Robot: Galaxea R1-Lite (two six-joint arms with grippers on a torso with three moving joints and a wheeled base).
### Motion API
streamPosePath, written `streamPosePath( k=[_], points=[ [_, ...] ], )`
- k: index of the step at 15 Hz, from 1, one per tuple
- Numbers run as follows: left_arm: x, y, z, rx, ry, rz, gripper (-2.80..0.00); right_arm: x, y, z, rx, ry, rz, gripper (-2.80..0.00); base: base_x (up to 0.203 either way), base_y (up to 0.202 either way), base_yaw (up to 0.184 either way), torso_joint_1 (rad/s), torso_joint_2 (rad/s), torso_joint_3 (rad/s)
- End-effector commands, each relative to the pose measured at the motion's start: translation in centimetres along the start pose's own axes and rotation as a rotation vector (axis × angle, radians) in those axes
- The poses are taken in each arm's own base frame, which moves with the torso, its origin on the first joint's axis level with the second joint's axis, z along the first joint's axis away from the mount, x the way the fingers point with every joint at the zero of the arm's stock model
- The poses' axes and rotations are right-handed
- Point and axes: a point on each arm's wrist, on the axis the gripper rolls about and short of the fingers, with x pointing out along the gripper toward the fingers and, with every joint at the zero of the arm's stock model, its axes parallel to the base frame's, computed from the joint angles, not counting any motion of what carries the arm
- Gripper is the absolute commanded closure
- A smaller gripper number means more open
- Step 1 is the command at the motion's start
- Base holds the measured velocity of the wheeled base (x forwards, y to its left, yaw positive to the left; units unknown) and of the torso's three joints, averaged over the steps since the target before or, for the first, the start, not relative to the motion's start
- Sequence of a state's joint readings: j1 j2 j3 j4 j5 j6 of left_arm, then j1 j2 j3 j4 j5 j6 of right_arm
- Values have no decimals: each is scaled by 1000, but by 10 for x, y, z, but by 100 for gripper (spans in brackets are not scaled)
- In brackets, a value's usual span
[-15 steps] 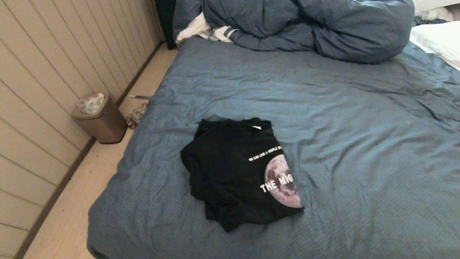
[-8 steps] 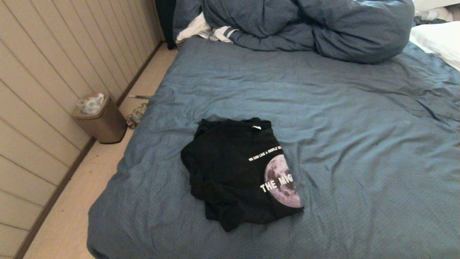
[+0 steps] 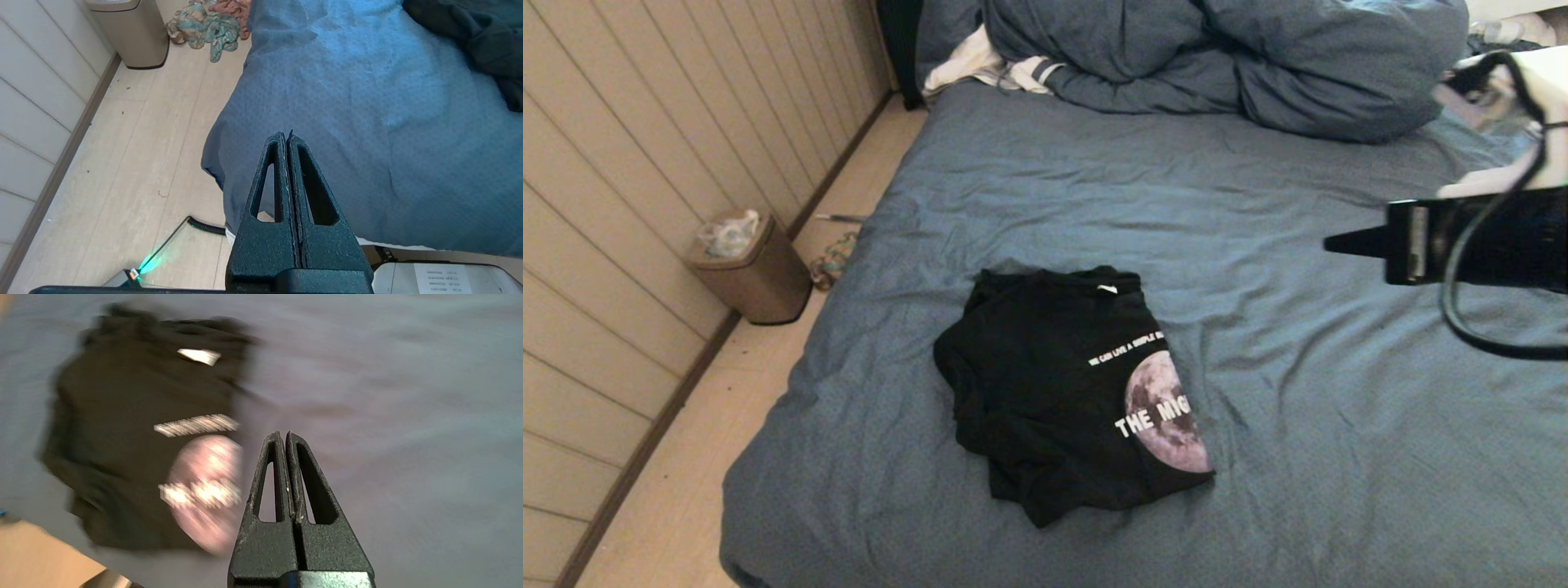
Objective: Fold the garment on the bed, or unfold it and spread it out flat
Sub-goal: Unford the black T-shirt
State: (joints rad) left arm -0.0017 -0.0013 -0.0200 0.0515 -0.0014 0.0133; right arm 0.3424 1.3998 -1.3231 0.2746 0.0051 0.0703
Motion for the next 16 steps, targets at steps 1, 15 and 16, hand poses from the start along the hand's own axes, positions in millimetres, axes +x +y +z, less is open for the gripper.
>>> streamPosePath(
  k=[1,15,16],
  points=[
    [0,0,0,1,0,0,0,63,23,-4,-21,106,67,0,0,0,0,0,0,0],
    [0,0,0,-1,2,-2,0,178,218,-62,-313,331,397,-280,0,0,0,0,0,0],
    [0,0,0,2,2,-3,0,180,219,-66,-340,338,402,-280,0,0,0,0,0,0]
  ],
)
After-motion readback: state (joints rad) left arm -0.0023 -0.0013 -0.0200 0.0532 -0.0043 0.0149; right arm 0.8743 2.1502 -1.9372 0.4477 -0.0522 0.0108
